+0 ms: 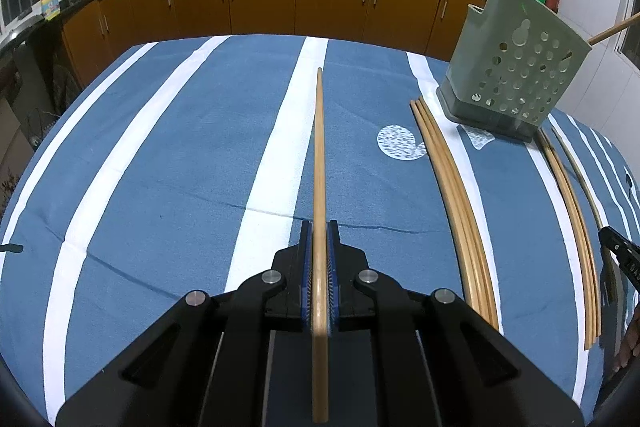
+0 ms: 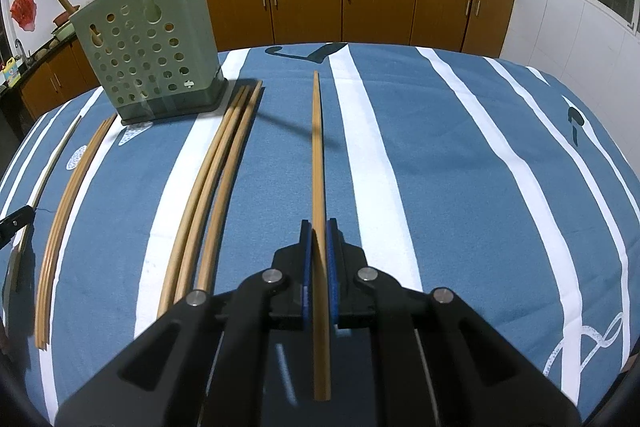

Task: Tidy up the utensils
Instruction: 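Grasp another chopstick with the left gripper while the right gripper grasps one too, then raise both chopsticks upright and insert them into the green holder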

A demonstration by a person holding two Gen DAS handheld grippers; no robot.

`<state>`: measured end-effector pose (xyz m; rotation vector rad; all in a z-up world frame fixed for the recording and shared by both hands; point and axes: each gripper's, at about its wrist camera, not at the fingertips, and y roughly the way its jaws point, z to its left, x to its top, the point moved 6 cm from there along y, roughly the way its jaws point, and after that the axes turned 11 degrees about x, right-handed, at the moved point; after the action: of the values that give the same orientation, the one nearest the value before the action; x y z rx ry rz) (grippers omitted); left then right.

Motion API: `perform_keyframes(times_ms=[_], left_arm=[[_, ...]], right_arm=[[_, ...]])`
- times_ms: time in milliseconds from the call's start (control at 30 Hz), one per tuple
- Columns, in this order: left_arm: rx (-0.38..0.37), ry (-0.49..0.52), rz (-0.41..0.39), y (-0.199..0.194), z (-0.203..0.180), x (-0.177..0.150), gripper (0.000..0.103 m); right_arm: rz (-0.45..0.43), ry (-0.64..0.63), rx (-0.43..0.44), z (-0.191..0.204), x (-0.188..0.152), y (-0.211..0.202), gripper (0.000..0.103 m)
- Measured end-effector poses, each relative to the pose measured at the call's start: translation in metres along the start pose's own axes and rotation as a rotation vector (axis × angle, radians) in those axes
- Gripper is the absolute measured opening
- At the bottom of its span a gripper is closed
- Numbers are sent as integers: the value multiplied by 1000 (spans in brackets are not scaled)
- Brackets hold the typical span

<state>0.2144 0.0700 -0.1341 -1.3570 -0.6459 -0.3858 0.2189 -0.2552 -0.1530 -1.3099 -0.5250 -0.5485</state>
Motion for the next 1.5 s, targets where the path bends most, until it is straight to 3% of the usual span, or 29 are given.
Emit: perform_keyframes(times_ms=[1267, 1367, 1500], left_arm=[[6, 31, 3, -8, 1, -10, 8], [-4, 19, 9, -13, 6, -6, 8], [-17, 3, -62, -37, 12, 15, 8]], right_arm=[[6, 15, 19, -4, -11, -12, 8], [-43, 21, 19, -5, 0, -28, 8], [-134, 18, 17, -7, 23, -55, 8]])
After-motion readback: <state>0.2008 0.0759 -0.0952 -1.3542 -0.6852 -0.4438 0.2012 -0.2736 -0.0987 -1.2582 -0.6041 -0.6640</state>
